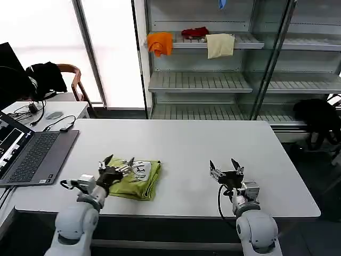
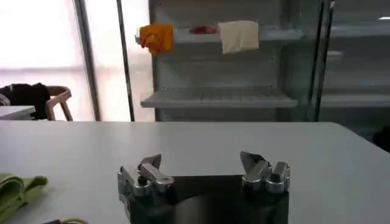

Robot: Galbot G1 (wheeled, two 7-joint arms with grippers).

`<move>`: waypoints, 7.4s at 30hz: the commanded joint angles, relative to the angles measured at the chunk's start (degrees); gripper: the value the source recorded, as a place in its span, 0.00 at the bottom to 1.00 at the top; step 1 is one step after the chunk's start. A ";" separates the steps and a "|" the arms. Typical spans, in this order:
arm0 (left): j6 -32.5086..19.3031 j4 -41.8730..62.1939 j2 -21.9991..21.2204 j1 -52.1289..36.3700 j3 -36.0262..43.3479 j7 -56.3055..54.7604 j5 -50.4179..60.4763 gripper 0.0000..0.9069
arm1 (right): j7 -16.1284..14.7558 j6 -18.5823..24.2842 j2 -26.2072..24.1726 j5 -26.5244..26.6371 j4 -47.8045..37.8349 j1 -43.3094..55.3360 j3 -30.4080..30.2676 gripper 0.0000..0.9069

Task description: Fold and organize the clothes.

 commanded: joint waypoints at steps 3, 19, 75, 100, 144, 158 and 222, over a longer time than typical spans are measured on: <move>0.13 7.83 2.70 -0.33 -6.65 1.09 -1.33 1.00 | -0.12 -0.10 -0.53 -0.05 -0.24 0.11 0.09 1.00; -0.83 9.69 1.61 1.22 -5.08 1.25 1.01 1.00 | 0.27 0.38 -0.55 0.16 -0.01 -0.33 0.28 1.00; -11.77 10.28 13.75 -4.21 -13.55 8.65 15.27 0.00 | 1.65 1.25 -0.54 0.73 -0.35 0.01 0.57 1.00; -19.20 -7.49 -3.56 8.07 5.80 6.76 47.76 0.00 | 2.19 4.88 -3.83 4.89 -5.24 -1.50 4.10 1.00; -11.99 -4.37 -8.08 -6.04 30.49 -5.01 16.78 1.00 | 0.96 -5.75 1.07 8.84 -3.34 2.52 -2.07 1.00; -16.11 0.57 -1.31 -1.57 10.97 -3.94 15.83 1.00 | 3.00 -5.86 7.18 20.88 -11.50 8.67 -7.82 1.00; -17.77 3.06 -2.65 4.98 5.76 -4.99 11.05 1.00 | 4.65 -5.81 5.45 15.95 -13.60 9.09 -7.04 1.00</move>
